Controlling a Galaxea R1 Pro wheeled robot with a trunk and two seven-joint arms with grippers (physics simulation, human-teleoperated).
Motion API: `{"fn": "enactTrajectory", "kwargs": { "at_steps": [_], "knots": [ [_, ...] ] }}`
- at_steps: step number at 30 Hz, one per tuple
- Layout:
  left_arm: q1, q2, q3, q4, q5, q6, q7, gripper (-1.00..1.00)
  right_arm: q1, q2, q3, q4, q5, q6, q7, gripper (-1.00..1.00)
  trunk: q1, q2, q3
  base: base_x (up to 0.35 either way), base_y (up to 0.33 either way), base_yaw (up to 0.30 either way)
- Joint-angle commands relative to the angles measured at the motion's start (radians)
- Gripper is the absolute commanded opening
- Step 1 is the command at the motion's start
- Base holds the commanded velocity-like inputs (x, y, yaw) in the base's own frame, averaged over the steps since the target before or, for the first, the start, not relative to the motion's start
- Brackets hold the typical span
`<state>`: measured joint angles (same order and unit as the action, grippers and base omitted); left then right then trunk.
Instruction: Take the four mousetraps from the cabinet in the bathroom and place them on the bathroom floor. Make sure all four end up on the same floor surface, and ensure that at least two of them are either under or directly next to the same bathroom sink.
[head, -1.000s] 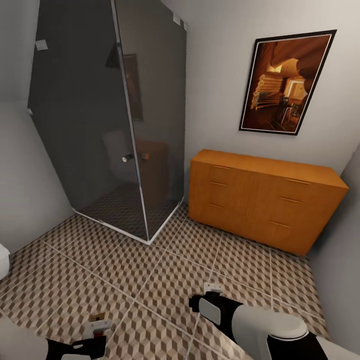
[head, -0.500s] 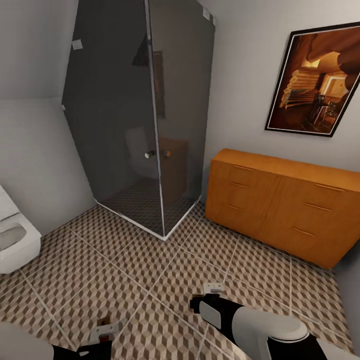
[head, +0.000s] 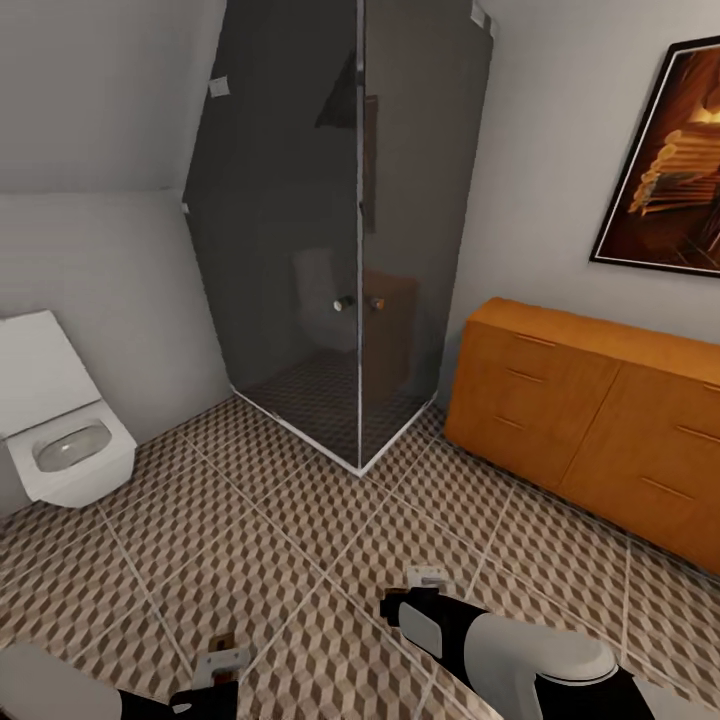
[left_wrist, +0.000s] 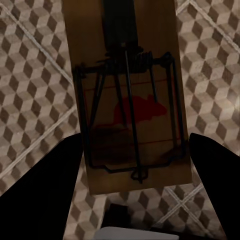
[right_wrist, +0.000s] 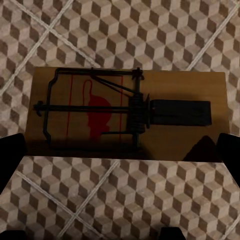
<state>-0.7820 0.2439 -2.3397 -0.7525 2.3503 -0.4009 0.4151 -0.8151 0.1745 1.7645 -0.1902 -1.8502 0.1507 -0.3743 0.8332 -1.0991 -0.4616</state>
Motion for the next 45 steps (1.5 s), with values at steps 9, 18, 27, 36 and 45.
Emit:
{"fn": "enactTrajectory", "kwargs": {
  "at_steps": [9,18,27,36,45],
  "knots": [
    [-0.002,-0.006,-0.004,-0.003,0.006,-0.012,0.001,-1.0,-0.001,0.0,0.003,-0.002,0.0,-0.01,-0.004,-1.0,0.0,-0.001,-0.004,0.0,0.0,0.153],
    [-0.002,-0.039,-0.004,0.001,0.006,-0.011,0.019,-1.0,-0.001,0.0,0.003,-0.002,0.0,-0.02,-0.004,-1.0,0.0,-0.001,-0.005,0.0,0.0,0.008],
    [-0.002,-0.161,0.103,0.12,0.006,-0.002,0.487,-1.0,-0.001,0.0,0.003,-0.002,0.0,-0.022,-0.004,-1.0,0.0,-0.001,-0.005,0.0,0.0,0.0],
    [-0.002,-0.16,0.127,0.165,0.006,0.069,0.163,-1.0,-0.001,-0.007,0.001,0.006,0.0,-0.039,-0.005,-1.0,0.0,-0.001,-0.005,0.0,0.0,0.0],
    [0.025,-0.112,0.128,0.169,0.006,0.071,0.141,-1.0,-0.001,-0.01,0.003,0.006,-0.001,-0.055,-0.005,-1.0,0.0,-0.001,-0.005,0.004,0.0,0.0]
  ]
}}
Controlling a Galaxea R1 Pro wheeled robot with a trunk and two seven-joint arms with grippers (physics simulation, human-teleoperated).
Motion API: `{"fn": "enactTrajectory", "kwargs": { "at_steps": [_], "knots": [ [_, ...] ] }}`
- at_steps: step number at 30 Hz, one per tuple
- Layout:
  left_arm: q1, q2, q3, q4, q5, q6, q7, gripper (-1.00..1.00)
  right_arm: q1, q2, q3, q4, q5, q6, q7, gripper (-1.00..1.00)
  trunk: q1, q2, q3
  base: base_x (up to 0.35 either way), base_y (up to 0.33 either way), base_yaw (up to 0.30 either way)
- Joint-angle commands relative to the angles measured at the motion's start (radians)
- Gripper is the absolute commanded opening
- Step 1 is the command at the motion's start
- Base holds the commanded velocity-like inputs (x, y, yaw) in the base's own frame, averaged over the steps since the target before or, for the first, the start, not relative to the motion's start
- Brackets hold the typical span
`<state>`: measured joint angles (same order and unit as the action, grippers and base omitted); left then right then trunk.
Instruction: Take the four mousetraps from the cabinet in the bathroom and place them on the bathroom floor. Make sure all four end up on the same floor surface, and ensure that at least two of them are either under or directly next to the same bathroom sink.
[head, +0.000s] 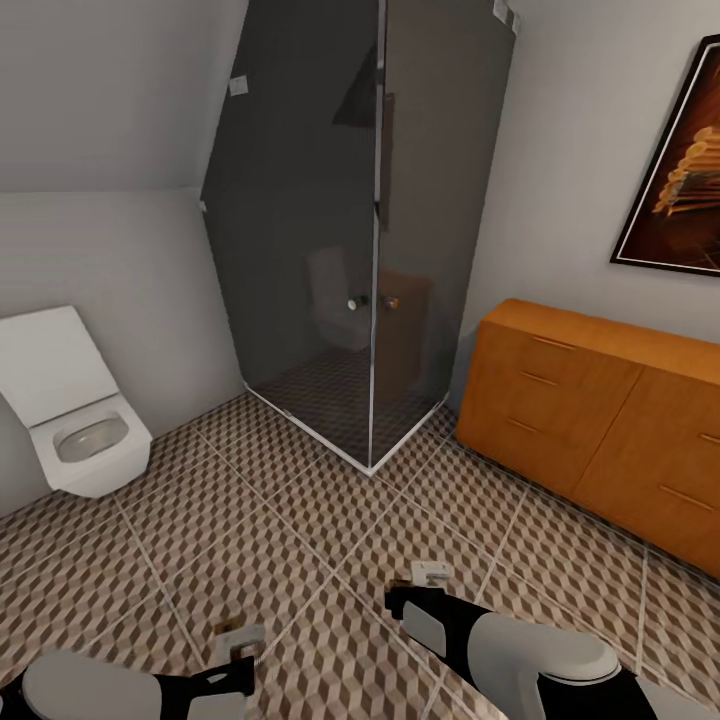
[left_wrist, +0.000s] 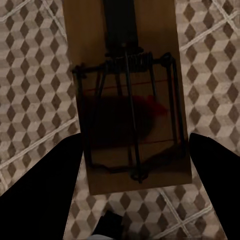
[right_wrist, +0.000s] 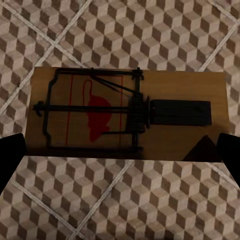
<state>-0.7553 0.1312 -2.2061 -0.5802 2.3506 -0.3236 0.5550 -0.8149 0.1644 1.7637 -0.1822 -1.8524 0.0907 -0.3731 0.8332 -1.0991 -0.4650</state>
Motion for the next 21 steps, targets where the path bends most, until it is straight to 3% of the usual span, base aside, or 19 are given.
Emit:
{"fn": "enactTrajectory", "kwargs": {
  "at_steps": [1,7,21],
  "knots": [
    [-0.001,0.004,-0.006,-0.002,0.006,-0.006,0.001,-1.0,-0.001,0.0,0.003,-0.002,0.001,0.005,-0.006,-1.0,0.0,-0.001,-0.001,0.125,0.0,0.021],
    [0.001,0.01,-0.006,-0.001,0.006,-0.006,0.0,-1.0,-0.001,-0.001,0.003,-0.002,0.001,0.004,-0.006,-1.0,0.0,-0.001,-0.002,0.269,0.0,0.18],
    [0.015,0.01,-0.006,-0.003,0.006,-0.022,0.0,-1.0,-0.001,0.0,0.003,-0.002,0.001,0.004,-0.006,-1.0,0.0,-0.001,-0.006,0.336,0.003,0.274]
  ]
}}
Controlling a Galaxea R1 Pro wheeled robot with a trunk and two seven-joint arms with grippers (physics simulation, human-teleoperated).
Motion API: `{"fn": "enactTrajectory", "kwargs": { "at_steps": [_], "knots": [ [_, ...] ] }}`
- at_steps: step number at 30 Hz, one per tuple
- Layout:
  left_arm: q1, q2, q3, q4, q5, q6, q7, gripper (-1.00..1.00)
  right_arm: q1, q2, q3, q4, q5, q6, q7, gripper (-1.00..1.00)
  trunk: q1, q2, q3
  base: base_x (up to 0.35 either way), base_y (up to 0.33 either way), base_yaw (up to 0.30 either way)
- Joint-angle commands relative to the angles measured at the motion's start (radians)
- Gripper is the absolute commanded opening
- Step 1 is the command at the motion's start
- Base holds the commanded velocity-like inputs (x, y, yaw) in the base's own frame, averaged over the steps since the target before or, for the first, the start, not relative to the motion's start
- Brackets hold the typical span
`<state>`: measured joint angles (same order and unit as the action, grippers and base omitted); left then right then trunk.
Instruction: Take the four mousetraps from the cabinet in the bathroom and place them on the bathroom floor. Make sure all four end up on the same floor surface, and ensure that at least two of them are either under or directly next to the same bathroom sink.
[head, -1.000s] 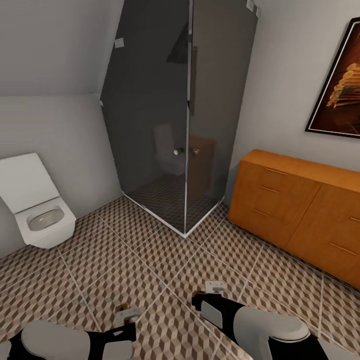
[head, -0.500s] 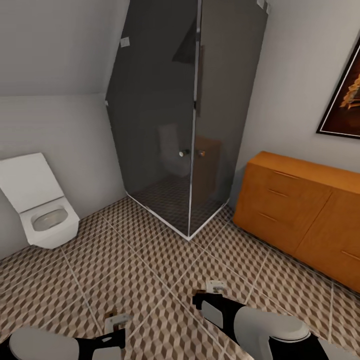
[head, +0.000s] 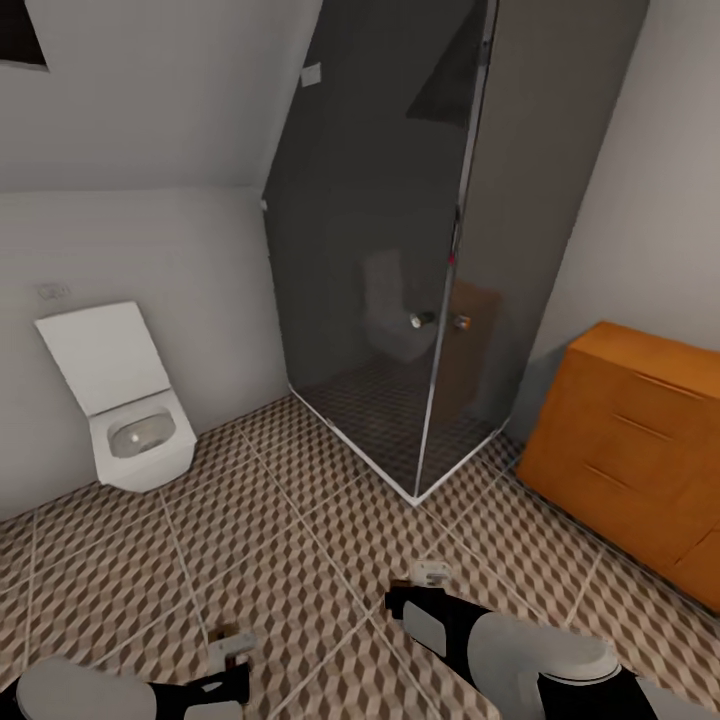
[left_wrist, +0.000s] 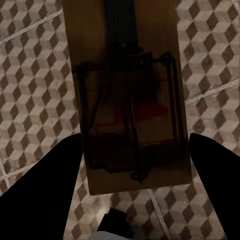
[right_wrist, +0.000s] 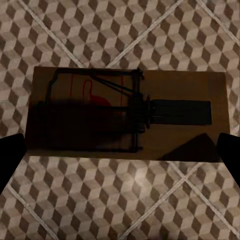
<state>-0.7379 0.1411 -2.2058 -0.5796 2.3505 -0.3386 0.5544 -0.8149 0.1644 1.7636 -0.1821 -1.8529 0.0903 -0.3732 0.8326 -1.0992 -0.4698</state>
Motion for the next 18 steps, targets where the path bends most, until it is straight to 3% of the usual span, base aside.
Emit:
{"fn": "enactTrajectory", "kwargs": {
  "at_steps": [1,14,18],
  "knots": [
    [-0.002,0.0,-0.006,-0.003,0.006,-0.007,0.001,-1.0,-0.001,0.0,0.004,-0.002,0.001,0.005,-0.006,-1.0,0.001,-0.001,-0.001,0.34,0.044,0.282],
    [0.0,0.0,-0.006,-0.005,0.006,-0.01,0.001,-1.0,-0.001,0.0,0.004,-0.002,0.001,0.005,-0.006,-1.0,0.001,-0.001,-0.002,0.34,0.105,0.283],
    [0.0,0.0,-0.006,-0.005,0.006,-0.01,0.001,-1.0,-0.001,0.0,0.004,-0.002,0.001,0.005,-0.006,-1.0,0.001,-0.001,-0.002,0.339,0.116,0.148]
  ]
}}
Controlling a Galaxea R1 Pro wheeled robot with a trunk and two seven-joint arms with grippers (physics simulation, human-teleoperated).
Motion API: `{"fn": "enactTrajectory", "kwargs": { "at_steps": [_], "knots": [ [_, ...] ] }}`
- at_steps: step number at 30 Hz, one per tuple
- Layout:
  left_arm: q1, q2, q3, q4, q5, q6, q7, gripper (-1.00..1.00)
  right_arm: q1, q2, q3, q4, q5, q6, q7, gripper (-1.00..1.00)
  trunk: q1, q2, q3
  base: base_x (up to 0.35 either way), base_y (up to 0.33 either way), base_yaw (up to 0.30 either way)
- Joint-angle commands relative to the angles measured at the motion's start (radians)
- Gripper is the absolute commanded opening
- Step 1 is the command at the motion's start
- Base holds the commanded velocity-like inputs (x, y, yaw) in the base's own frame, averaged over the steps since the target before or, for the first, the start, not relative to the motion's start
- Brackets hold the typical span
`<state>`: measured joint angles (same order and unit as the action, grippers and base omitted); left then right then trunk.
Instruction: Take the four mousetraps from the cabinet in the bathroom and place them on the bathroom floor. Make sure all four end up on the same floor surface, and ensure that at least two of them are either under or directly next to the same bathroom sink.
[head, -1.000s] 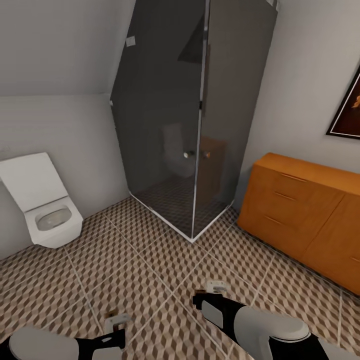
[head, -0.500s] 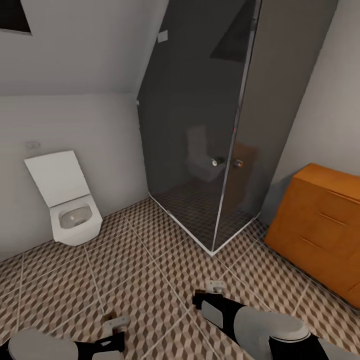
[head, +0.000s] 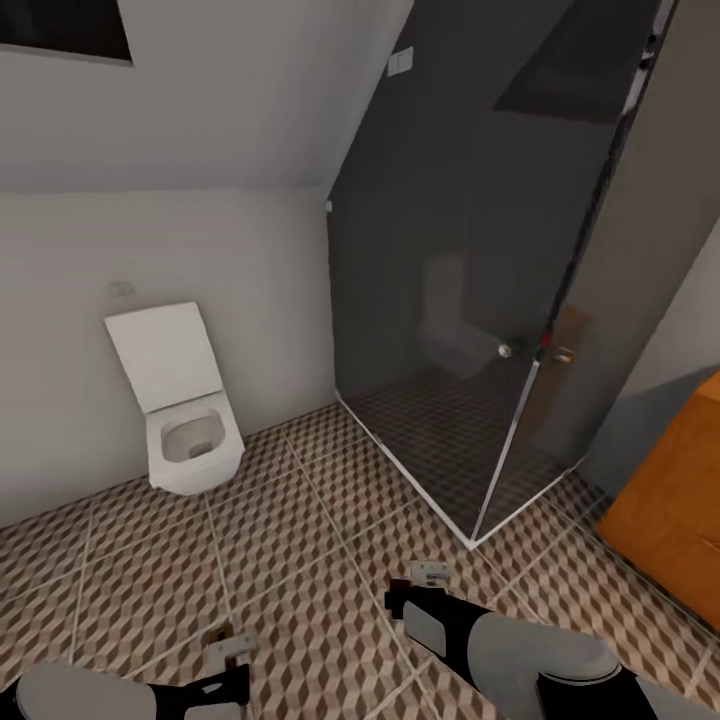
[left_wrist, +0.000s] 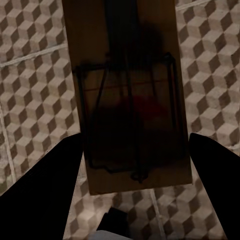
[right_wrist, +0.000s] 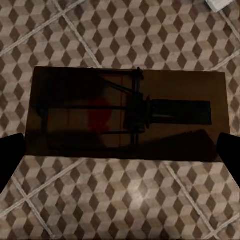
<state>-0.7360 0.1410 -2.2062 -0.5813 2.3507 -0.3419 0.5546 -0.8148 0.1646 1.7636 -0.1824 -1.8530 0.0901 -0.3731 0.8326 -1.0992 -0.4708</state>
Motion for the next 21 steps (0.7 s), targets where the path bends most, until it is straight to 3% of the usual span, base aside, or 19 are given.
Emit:
{"fn": "enactTrajectory", "kwargs": {
  "at_steps": [1,15,21],
  "knots": [
    [-0.002,0.0,-0.006,-0.003,0.006,-0.006,0.001,-1.0,-0.001,0.0,0.004,-0.002,0.001,0.005,-0.006,-1.0,0.001,-0.001,-0.001,0.339,0.111,0.053],
    [0.016,-0.002,-0.006,-0.003,0.006,-0.006,0.001,-1.0,-0.001,0.0,0.004,-0.008,0.003,0.008,-0.004,-1.0,0.001,-0.001,-0.005,0.339,0.029,0.114],
    [0.017,-0.003,-0.006,-0.003,0.006,-0.006,0.0,-1.0,-0.001,0.0,0.004,-0.008,0.002,0.009,-0.006,-1.0,0.001,-0.001,-0.005,0.339,0.109,0.254]
  ]
}}
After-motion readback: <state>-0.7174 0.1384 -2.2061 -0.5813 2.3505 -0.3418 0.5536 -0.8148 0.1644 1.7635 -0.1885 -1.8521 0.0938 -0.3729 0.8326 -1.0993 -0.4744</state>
